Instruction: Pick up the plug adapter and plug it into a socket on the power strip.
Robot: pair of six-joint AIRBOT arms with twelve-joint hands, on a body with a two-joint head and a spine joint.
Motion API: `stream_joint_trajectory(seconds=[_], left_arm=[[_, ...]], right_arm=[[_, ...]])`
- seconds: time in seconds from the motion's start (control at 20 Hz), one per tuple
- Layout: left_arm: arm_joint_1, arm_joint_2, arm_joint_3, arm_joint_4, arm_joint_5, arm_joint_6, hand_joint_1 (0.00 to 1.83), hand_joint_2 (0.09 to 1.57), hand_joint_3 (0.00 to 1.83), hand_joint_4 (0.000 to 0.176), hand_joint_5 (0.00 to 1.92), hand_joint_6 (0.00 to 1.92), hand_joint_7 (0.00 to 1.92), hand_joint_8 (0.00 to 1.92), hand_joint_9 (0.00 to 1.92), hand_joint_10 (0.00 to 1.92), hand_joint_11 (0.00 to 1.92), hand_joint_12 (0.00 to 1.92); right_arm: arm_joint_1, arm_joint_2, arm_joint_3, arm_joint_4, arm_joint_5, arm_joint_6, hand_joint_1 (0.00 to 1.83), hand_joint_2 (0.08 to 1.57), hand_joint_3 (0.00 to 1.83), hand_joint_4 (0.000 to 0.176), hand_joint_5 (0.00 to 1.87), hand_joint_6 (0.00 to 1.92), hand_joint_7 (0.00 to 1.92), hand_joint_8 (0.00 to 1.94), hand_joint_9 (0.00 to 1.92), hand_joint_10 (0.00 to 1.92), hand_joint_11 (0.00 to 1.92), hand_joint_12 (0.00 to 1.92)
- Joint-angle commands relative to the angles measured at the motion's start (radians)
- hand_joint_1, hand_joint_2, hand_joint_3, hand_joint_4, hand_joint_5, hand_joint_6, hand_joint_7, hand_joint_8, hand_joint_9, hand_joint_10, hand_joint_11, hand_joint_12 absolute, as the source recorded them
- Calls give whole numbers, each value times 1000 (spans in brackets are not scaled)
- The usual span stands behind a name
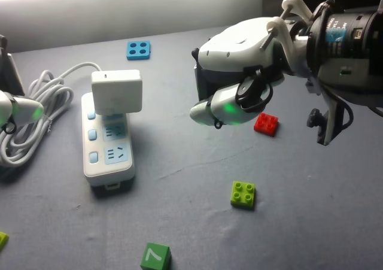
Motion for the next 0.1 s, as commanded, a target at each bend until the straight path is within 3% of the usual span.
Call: stream_joint_trajectory(seconds=[0.0, 0.05], left_arm=[[-7, 8, -2, 15, 6, 0, 543, 1388, 0, 0, 1293, 1921, 1354, 1921, 1454, 1921, 1502, 1921], [-7, 8, -3, 15, 3, 0, 552, 1385, 0, 0, 1292, 1921, 1360, 1921, 1459, 1921, 1508, 1921]], right_arm=[[6, 9, -4, -12, 87, 0, 479, 1397, 0, 0, 1181, 1921, 1284, 1941, 1432, 1921, 1564, 1921], [6, 10, -4, -12, 89, -2, 494, 1392, 0, 0, 1183, 1921, 1280, 1941, 1425, 1921, 1555, 1921]])
